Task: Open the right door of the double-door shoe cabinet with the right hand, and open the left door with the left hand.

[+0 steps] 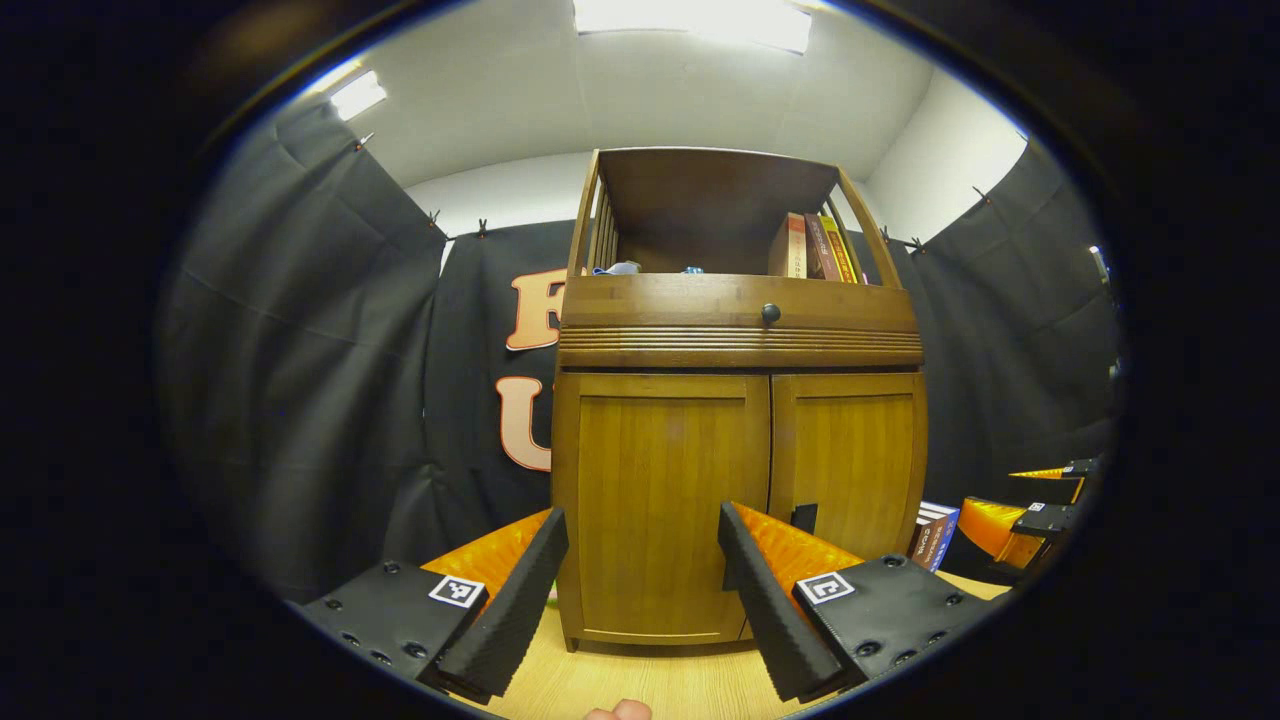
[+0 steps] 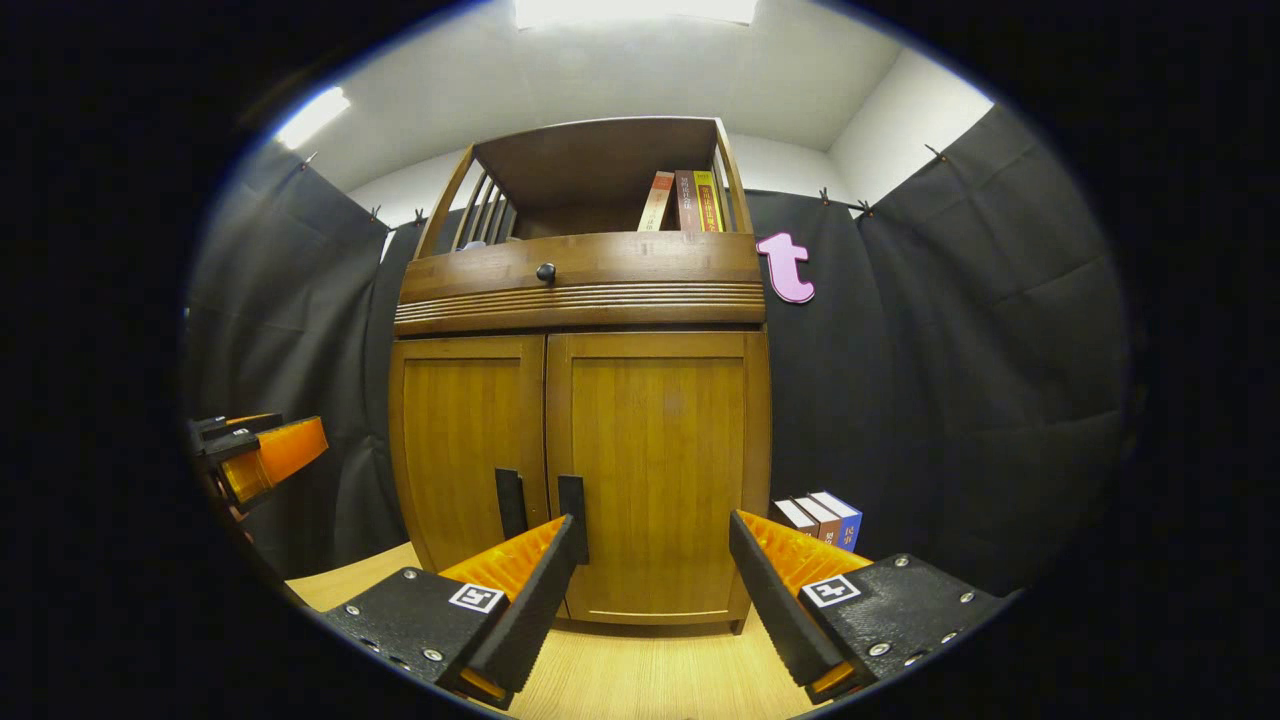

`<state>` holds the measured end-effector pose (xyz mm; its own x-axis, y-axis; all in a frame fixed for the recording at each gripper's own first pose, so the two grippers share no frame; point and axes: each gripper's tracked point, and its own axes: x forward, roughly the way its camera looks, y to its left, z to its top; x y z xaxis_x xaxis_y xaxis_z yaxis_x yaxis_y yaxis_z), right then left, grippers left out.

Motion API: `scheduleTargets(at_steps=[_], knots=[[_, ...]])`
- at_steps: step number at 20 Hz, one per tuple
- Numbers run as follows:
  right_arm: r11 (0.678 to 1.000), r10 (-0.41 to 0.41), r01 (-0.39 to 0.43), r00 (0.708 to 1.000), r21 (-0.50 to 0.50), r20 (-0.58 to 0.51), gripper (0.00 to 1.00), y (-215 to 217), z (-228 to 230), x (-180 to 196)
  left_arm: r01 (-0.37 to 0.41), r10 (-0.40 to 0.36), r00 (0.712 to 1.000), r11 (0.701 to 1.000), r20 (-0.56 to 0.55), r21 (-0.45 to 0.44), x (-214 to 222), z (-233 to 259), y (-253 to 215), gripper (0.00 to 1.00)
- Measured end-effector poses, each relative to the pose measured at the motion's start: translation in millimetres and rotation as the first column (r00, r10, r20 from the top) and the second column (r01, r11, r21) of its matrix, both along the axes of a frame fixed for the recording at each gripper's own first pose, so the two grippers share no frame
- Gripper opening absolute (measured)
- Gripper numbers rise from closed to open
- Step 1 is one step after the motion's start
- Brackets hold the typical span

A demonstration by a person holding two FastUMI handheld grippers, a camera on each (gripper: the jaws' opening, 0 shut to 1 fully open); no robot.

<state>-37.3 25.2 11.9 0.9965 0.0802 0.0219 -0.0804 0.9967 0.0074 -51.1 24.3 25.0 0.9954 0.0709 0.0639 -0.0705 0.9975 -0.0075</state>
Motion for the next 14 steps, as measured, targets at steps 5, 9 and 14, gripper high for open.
scheduleTargets(at_steps=[5, 9, 14], knots=[[0.998, 0.065, -0.066, 0.997, 0.020, 0.044, 0.92, 18, 18, 45, -0.008, 0.008, 1.000, 1.000, 0.001, -0.018, -11, 1, 1, 0.97], [0.993, 0.116, -0.118, 0.992, 0.026, 0.058, 0.93, 43, 30, 93, -0.042, 0.041, 0.999, 0.999, -0.019, -0.014, -21, -5, 9, 0.98], [0.992, 0.125, -0.125, 0.992, -0.016, -0.009, 0.93, 70, -13, 162, -0.086, 0.086, 0.996, 0.996, -0.033, -0.027, -34, -7, 24, 0.98]])
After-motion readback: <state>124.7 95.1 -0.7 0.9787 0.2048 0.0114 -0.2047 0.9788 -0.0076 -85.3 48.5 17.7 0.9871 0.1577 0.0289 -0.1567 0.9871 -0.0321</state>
